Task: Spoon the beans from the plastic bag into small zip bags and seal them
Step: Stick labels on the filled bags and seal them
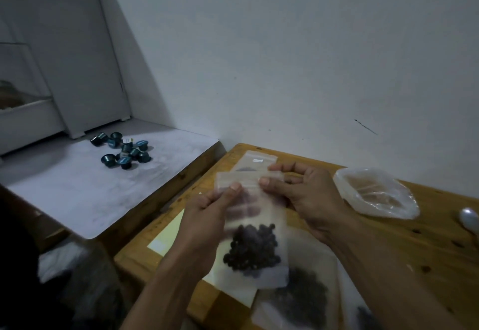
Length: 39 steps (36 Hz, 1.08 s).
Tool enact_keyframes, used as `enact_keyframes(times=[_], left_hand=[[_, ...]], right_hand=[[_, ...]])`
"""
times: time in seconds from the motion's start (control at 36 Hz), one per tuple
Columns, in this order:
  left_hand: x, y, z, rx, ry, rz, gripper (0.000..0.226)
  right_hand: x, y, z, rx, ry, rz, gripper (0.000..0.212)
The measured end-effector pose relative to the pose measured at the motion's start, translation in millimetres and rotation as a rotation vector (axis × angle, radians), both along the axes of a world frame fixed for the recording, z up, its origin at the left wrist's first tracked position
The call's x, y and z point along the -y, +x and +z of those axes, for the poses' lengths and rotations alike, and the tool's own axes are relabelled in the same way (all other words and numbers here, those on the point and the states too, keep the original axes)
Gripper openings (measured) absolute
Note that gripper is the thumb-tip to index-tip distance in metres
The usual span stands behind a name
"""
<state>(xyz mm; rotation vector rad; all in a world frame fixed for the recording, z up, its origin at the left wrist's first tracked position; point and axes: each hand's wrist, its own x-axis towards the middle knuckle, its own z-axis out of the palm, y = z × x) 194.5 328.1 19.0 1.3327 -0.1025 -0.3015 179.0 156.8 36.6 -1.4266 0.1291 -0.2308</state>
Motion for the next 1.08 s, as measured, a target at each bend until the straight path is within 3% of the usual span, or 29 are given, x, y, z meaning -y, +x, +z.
enact_keyframes(times=[0.14,0.33,0.56,0.78,0.92,1.0,1.08], left_hand=[[-39,10,2,-0.066,0.036,0.205,0.028],[-100,33,-13,-0.247,-0.03,0.476,0.023],[-117,54,-30,-0.28,-0.009,0.492,0.026],[-115,58,-31,-0.262,-0.058,0.504,0.026],[-114,56,-28,-0.264,-0.065,0.505,0.022],[-111,53,-24,-0.246,-0.075,0.499,0.021],[-105,48,-16,-0.218,-0.078,0.47,0.021]], right_hand=[[-26,33,-10,-0.068,-0.076,0.029,0.024],[-47,68,-47,-0.136,-0.778,0.082,0.024],[-74,92,-59,-0.351,-1.138,0.163,0.045],[-84,93,-62,-0.409,-1.172,0.188,0.048],[-85,93,-64,-0.371,-1.108,0.18,0.039],[-78,86,-54,-0.312,-1.024,0.182,0.041],[-73,73,-32,-0.134,-0.823,0.111,0.035]])
